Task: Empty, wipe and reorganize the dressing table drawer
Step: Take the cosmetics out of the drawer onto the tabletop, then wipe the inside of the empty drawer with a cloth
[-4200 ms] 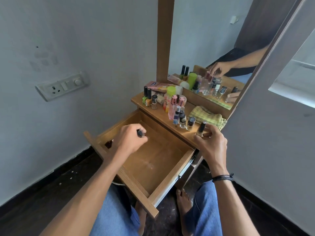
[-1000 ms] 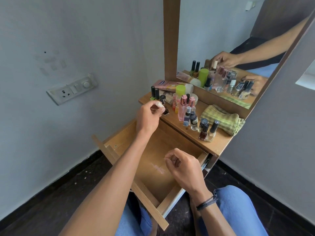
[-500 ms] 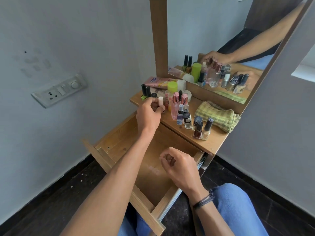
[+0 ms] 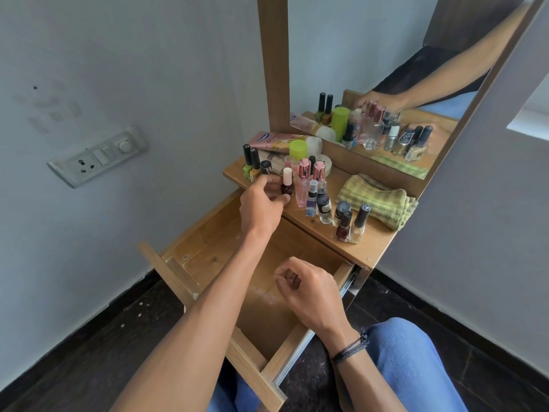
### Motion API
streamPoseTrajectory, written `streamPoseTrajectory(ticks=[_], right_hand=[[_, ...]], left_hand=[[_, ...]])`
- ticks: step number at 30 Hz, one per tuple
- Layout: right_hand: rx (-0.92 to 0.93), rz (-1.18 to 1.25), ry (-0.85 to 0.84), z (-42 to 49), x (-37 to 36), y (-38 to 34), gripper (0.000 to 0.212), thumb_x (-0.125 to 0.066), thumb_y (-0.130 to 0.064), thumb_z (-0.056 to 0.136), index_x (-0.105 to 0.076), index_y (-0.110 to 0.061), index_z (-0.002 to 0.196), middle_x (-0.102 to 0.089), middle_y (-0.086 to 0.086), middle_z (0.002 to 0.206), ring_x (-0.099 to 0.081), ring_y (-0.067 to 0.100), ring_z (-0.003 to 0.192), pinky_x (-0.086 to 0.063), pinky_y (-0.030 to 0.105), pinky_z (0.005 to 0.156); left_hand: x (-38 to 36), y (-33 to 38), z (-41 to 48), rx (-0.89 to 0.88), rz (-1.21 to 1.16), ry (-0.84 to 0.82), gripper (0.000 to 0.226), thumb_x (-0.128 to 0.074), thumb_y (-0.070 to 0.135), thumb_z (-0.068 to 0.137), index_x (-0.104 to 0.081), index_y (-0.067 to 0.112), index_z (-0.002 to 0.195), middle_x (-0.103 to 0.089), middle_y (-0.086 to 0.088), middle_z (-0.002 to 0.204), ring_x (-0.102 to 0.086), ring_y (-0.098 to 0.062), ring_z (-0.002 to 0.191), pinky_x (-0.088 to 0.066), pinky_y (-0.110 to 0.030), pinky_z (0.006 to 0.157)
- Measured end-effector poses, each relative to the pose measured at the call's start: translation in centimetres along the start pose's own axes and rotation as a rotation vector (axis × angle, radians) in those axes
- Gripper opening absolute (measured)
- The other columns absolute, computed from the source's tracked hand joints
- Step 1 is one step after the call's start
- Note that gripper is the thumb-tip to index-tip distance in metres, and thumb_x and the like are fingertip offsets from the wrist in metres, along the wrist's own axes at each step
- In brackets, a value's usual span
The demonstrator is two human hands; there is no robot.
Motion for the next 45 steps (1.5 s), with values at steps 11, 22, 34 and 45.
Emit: streamPoseTrajectory(ticks=[11, 22, 34, 45], right_hand=[[-0.009, -0.139, 0.093, -0.4, -0.3, 0.9, 0.012, -0.069, -0.026, 0.087, -0.061, -0.034, 0.083, -0.059, -0.017, 0.067, -0.055, 0.003, 0.059, -0.047, 0.017, 0.051], [0.078, -0.16, -0.123, -0.9, -1.2, 0.3, 0.009, -0.062, -0.042, 0.094, -0.068, -0.035, 0.095, -0.068, -0.021, 0.092, -0.061, 0.0, 0.085, -0.048, 0.02, 0.07], [0.231, -0.102, -0.397, -8.6, -4.7, -6.1, 0.056, -0.048, -0.074, 0.092, -0.063, -0.029, 0.12, -0.065, -0.009, 0.105, -0.054, 0.013, 0.095, -0.045, 0.035, 0.088], [0.249, -0.02, 0.056, -8.7, 6.4, -5.4, 0.022, -0.065, -0.034, 0.1, -0.074, -0.018, 0.088, -0.061, -0.011, 0.085, -0.054, 0.004, 0.078, -0.051, 0.025, 0.07]], left_hand=[[6.3, -5.7, -7.3, 0.113, 0.339, -0.093, 0.022, -0.069, 0.03, 0.092, -0.063, 0.035, 0.113, -0.06, 0.018, 0.11, -0.062, -0.005, 0.096, -0.044, -0.022, 0.063], [7.3, -8.2, -13.3, -0.031, 0.771, -0.141, 0.025, -0.062, 0.053, 0.091, -0.064, 0.042, 0.112, -0.064, 0.026, 0.115, -0.052, -0.003, 0.109, -0.035, -0.028, 0.087], [8.2, -8.0, -13.1, -0.01, 0.719, -0.047, 0.013, -0.065, 0.027, 0.09, -0.068, 0.037, 0.095, -0.069, 0.02, 0.105, -0.057, -0.01, 0.1, -0.037, -0.032, 0.085], [7.7, -8.5, -13.5, -0.005, 0.852, -0.098, 0.018, -0.064, 0.019, 0.088, -0.07, 0.035, 0.092, -0.07, 0.012, 0.107, -0.057, -0.015, 0.097, -0.036, -0.033, 0.084]])
Point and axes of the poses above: each hand's wrist, its own z-axis towards the middle knuckle, its own x-axis out of the back of the hand, y = z × x, the point moved 10 cm from there along z, towards the middle knuckle
